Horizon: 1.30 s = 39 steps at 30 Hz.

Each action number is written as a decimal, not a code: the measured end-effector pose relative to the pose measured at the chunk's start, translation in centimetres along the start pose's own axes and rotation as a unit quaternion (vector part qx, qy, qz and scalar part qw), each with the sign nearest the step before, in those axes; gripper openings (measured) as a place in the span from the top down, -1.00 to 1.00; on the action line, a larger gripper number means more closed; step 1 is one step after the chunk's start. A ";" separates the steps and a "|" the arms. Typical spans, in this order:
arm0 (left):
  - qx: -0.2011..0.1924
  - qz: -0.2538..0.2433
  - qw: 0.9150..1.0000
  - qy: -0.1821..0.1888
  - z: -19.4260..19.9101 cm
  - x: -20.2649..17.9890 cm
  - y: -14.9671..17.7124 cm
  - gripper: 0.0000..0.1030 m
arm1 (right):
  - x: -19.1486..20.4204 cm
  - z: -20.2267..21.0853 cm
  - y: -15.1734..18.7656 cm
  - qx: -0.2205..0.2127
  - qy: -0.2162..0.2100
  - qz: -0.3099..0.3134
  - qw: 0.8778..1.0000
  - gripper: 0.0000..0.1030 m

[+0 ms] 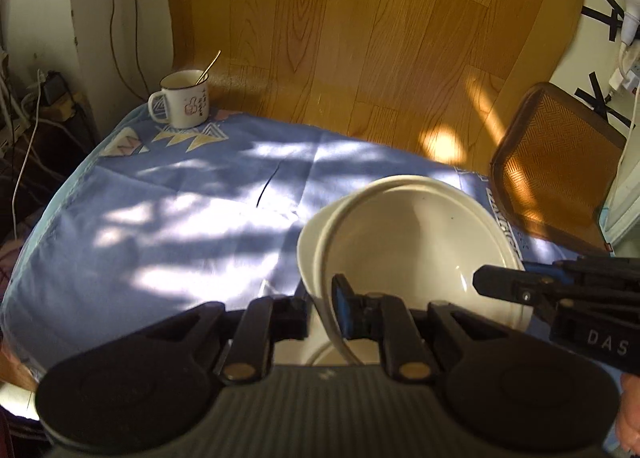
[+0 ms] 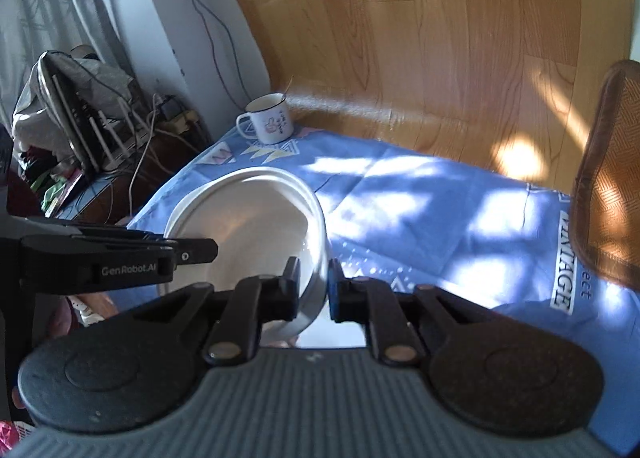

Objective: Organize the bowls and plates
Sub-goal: 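Carry the Hello Kitty bowl over the stack and lower it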

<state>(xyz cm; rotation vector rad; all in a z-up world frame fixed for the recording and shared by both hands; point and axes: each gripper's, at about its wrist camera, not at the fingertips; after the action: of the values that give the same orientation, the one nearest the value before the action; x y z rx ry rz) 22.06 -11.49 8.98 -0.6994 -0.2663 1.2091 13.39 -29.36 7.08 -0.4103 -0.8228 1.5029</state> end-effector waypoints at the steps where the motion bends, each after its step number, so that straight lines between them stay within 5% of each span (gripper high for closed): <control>1: 0.004 0.004 1.000 -0.001 0.0 0.3 1.2 0.76 | 0.3 0.0 0.7 0.004 -0.002 0.001 1.000 0.69; 8: 0.043 0.016 0.999 -0.002 -2.6 1.6 5.8 0.76 | 1.5 -1.2 4.3 0.030 0.005 0.008 1.000 0.68; 10: 0.044 0.011 0.999 -0.004 -3.2 1.4 6.0 0.61 | 1.8 -1.4 4.8 0.028 0.011 0.017 0.999 0.68; 19: 0.011 -0.022 1.000 -0.019 -5.9 -1.1 3.0 0.41 | 0.3 -3.9 4.4 0.033 0.028 0.007 0.999 0.70; 25: 0.032 -0.009 0.999 0.000 -8.3 -1.7 0.7 0.37 | -1.1 -5.0 2.8 0.052 0.041 -0.009 0.998 0.69; 32: 0.008 -0.018 1.000 0.012 -5.2 -0.8 0.2 0.13 | -2.2 -3.4 2.4 0.034 0.040 -0.019 0.998 0.36; 39: -0.002 -0.013 1.000 0.011 -3.8 0.3 1.0 0.11 | -1.7 -3.1 2.6 0.024 0.039 -0.022 0.999 0.35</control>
<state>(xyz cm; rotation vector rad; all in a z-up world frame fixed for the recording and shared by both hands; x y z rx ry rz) 23.44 -12.42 5.37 -0.7105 -0.2580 1.1765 13.92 -30.08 2.77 -0.4106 -0.7286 1.4541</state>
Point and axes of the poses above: each gripper's, at about its wrist camera, not at the fingertips, and z roughly against the way its jaws point, x to its left, y to its underside, and after that the axes turned 3 degrees about z, right-handed
